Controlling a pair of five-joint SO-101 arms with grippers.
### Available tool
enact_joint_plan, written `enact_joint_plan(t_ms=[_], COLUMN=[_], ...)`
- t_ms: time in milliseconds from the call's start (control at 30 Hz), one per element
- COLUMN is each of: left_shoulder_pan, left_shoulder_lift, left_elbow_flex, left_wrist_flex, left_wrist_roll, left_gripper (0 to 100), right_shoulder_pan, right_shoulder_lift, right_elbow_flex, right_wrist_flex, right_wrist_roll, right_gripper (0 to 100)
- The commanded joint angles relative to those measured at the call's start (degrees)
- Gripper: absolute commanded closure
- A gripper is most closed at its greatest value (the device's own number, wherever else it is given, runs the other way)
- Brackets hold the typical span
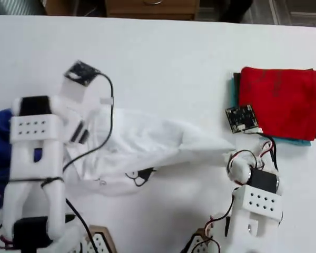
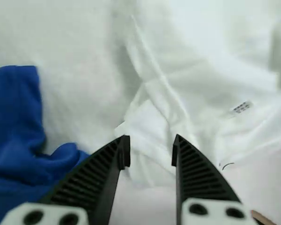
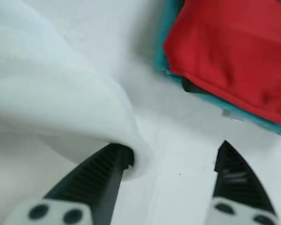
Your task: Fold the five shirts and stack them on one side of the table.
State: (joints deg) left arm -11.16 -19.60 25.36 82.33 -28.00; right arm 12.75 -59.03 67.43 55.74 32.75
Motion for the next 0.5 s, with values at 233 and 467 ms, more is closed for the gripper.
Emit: enact_joint_plan(t_ms=[233,467], left_shoulder_pan=[9.05,9.41], left_shoulder_lift=[7.56,8.97], left_elbow_flex=[14.02,14.64], left_wrist_flex=[-17.05,-16.97], left_wrist_roll=[1.23,1.23], left_gripper=[83,97], right_shoulder_pan=[0.75,0.75], right_shoulder_lift=[-1.1,-1.36], right_elbow_flex=[-0.18,-0.18], right_wrist_flex=[-0.92,-0.84], right_wrist_roll=[-0.35,-0.35], right_gripper=[71.9,71.9])
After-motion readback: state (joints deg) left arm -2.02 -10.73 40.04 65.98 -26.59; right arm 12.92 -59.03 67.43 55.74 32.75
